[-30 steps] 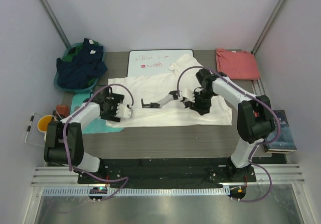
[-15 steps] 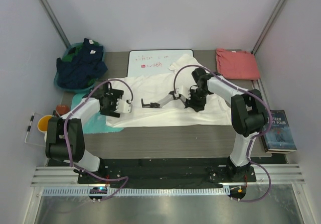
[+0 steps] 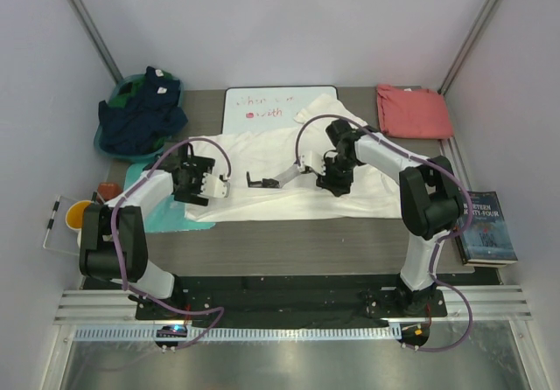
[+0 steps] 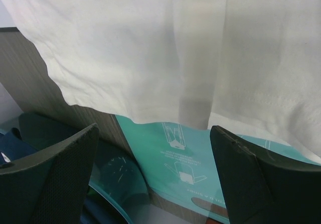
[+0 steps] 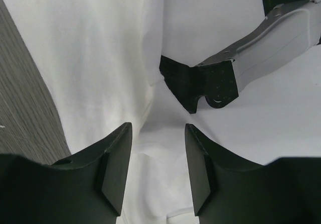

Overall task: Fold and stack the t-shirts
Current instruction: Fold the tshirt

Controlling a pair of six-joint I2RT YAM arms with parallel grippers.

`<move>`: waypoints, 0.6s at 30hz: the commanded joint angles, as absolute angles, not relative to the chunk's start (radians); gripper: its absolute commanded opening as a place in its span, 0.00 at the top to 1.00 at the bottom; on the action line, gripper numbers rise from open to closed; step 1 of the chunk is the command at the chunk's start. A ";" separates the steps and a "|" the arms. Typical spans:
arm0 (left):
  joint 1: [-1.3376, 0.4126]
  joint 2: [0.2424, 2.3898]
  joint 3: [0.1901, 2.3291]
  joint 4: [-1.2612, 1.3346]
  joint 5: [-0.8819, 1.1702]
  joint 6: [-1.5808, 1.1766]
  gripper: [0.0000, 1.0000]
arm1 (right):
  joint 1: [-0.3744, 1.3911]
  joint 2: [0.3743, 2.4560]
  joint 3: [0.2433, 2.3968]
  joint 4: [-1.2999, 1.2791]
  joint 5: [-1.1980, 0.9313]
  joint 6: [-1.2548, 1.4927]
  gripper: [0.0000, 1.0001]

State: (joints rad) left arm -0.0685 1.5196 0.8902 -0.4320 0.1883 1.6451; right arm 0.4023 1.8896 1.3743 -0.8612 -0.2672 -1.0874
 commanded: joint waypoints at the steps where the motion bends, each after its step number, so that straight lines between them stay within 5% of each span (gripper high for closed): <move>1: -0.058 1.522 0.916 -0.442 0.224 1.658 0.09 | 0.416 1.851 1.373 -0.867 -0.265 -1.069 0.49; 11: -0.052 1.516 0.908 -0.451 0.233 1.655 0.09 | 0.417 1.871 1.339 -0.821 -0.222 -1.068 0.60; 18: -0.051 1.511 0.902 -0.459 0.255 1.657 0.09 | 0.416 1.875 1.342 -0.744 -0.153 -1.052 0.94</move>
